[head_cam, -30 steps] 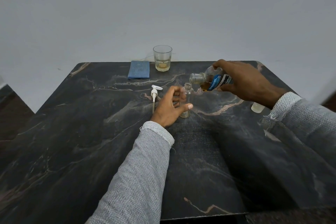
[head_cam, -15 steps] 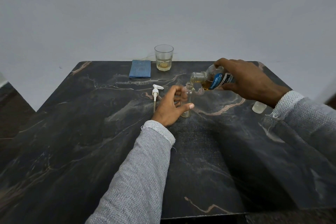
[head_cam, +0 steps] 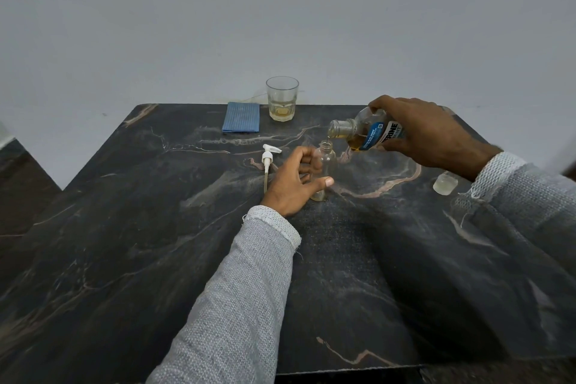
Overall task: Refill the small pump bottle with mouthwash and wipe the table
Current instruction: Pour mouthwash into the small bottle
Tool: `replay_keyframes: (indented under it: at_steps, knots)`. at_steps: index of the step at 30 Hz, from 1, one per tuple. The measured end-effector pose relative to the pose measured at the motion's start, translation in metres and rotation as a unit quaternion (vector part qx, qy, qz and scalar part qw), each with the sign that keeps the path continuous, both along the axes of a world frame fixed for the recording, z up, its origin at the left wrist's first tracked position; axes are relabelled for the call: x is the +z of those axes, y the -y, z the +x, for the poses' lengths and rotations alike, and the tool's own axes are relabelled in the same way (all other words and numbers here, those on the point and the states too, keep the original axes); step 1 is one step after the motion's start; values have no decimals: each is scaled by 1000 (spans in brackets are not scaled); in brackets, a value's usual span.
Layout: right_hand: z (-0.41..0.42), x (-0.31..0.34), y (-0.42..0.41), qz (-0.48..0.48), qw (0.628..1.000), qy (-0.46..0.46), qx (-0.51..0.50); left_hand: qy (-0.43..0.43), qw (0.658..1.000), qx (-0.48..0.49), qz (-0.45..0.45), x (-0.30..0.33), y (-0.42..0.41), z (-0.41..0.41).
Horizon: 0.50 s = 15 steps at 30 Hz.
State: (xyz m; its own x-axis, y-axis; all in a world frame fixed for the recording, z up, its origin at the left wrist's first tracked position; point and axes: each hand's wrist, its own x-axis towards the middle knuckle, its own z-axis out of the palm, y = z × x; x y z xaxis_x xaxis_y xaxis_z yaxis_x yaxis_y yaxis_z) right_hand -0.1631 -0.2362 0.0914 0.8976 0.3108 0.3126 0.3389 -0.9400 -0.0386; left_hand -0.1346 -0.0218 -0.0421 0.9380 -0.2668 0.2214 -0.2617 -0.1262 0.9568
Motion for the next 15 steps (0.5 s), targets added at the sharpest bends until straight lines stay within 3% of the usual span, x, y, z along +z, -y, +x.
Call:
replay_keyframes:
  at_steps: [15]
  knots:
    - [-3, 6, -1, -2, 1000, -15, 1, 9, 1000, -1, -2, -4, 0, 3]
